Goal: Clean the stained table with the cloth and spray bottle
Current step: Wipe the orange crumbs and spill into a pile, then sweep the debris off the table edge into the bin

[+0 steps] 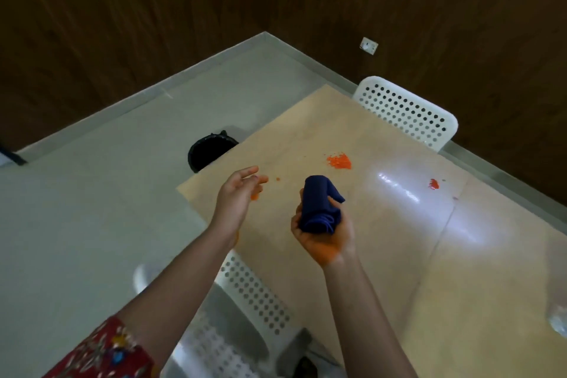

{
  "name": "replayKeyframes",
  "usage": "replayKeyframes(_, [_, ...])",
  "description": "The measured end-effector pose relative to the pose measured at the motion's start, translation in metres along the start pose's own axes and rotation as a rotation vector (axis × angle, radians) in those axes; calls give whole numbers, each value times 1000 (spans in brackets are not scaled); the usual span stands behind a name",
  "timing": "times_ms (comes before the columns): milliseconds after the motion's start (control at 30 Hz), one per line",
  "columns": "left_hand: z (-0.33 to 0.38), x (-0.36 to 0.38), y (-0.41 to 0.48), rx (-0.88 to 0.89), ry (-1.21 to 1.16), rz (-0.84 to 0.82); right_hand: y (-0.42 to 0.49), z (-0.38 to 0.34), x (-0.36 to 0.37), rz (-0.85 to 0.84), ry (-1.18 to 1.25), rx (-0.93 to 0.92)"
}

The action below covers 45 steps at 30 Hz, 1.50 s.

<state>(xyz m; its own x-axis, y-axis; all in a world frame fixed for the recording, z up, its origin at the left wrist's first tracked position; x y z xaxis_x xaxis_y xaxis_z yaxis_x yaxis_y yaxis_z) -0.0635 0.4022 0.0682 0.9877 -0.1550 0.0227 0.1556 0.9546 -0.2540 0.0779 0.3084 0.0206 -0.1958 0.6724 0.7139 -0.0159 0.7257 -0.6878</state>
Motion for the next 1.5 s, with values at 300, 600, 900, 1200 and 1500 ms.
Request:
replayKeyframes(300, [28,-249,-29,-118,26,-35,13,208,86,31,-58,-28])
replayKeyframes(600, [34,-377,25,-145,24,-17,57,318,129,199,-46,21])
replayKeyframes(900, [-9,-388,164,-250,117,-110,189,312,160,317,45,62])
replayKeyframes(1200, [-51,-345,347,-450,323,-234,348,234,179,560,110,23])
replayKeyframes(1500, [-186,-297,518,-630,450,-248,494,182,140,713,166,-28])
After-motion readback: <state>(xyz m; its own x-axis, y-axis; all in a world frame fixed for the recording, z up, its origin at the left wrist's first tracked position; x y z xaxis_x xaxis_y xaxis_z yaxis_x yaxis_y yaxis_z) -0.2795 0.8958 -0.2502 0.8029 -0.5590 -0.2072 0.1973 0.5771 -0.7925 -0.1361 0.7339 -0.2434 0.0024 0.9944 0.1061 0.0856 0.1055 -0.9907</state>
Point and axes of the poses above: each hand's wrist, its own y-axis towards the middle knuckle, its own x-axis out of the palm, z = x × y, the point moved 10 cm from there along y, towards the middle knuckle, and after that the axes turned 5 degrees about x, right-handed, at the moved point
